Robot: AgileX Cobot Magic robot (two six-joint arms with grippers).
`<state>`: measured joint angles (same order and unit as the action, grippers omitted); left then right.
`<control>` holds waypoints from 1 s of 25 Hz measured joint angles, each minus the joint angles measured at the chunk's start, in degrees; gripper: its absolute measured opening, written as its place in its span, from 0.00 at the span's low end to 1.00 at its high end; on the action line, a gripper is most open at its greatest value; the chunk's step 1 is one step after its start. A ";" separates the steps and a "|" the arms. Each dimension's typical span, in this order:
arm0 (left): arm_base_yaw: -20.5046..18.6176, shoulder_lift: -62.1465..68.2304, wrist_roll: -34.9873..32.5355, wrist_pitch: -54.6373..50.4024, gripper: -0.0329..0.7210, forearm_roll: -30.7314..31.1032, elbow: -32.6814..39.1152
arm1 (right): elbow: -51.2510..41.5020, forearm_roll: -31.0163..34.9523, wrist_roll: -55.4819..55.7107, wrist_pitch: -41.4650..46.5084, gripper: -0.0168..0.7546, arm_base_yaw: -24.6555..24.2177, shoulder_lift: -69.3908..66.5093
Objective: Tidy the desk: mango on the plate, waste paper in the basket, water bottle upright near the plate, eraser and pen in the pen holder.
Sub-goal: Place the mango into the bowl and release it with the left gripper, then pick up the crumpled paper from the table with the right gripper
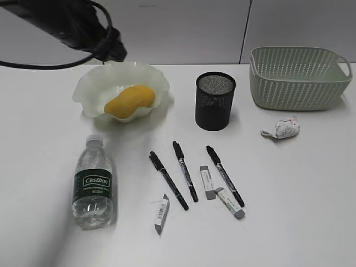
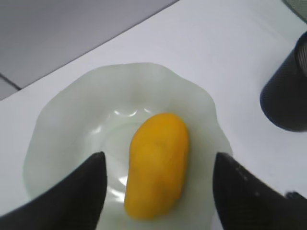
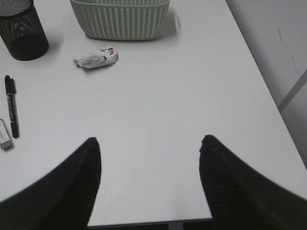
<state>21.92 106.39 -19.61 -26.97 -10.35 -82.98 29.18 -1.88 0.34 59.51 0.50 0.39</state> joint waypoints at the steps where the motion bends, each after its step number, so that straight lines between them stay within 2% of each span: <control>1: -0.49 -2.62 0.00 -1.49 0.71 -0.17 2.15 | 0.00 0.00 0.00 0.00 0.68 0.00 0.00; 6: -1.45 -25.27 2.12 -2.88 0.68 -0.59 19.46 | 0.00 0.00 0.06 0.00 0.68 0.00 0.00; 10: -1.45 -47.34 8.80 -5.77 0.68 -0.46 33.46 | 0.00 0.00 0.06 0.00 0.68 0.00 0.00; 12: -1.45 -57.30 12.88 -9.23 0.68 1.53 39.21 | 0.00 0.00 0.06 0.00 0.68 0.00 0.00; 16: -1.45 -75.57 20.99 -20.43 0.68 9.46 46.42 | 0.00 0.38 0.06 0.00 0.68 -0.02 0.00; 19: -1.45 -86.04 27.72 -27.89 0.68 14.26 48.99 | 0.00 0.45 0.06 0.00 0.68 -0.02 0.00; 22: -1.45 -94.92 30.30 -31.97 0.68 15.87 50.93 | 0.00 0.52 0.06 0.00 0.68 -0.02 0.00; 25: -1.45 -100.72 29.87 -33.32 0.68 15.38 51.88 | 0.06 1.04 0.00 -0.07 0.68 -0.02 0.00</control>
<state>20.46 5.67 10.27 -60.28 5.03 -31.10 29.24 -0.84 0.34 59.44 0.48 0.39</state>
